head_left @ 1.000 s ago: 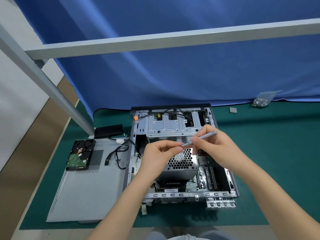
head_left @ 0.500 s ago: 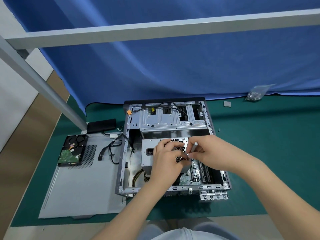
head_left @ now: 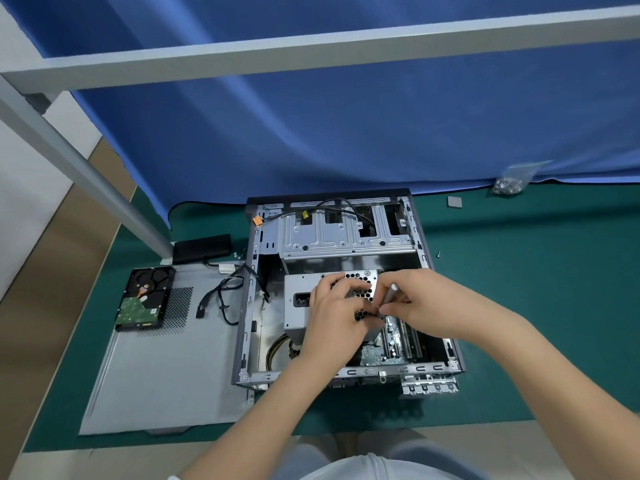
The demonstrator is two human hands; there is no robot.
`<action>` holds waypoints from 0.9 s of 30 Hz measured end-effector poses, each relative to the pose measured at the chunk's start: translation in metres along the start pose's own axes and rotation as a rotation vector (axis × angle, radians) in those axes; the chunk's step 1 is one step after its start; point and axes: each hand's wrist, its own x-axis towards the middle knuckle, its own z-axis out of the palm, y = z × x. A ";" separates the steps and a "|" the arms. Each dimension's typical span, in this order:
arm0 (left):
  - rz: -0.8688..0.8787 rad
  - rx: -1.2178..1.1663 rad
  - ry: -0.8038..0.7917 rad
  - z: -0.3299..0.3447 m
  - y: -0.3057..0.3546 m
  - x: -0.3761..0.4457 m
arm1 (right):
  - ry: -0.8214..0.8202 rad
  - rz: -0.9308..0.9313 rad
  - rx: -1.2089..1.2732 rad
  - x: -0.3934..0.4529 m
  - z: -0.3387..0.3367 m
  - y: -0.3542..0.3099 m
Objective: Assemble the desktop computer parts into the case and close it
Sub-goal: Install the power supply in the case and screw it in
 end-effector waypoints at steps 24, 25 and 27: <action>0.149 0.553 -0.113 0.000 -0.030 0.017 | 0.071 -0.235 -0.808 0.011 -0.001 -0.008; 0.148 0.551 -0.106 0.000 -0.030 0.018 | 0.063 -0.255 -0.833 0.011 -0.001 -0.008; 0.140 0.551 -0.105 0.001 -0.030 0.018 | 0.063 -0.282 -0.884 0.011 0.000 -0.007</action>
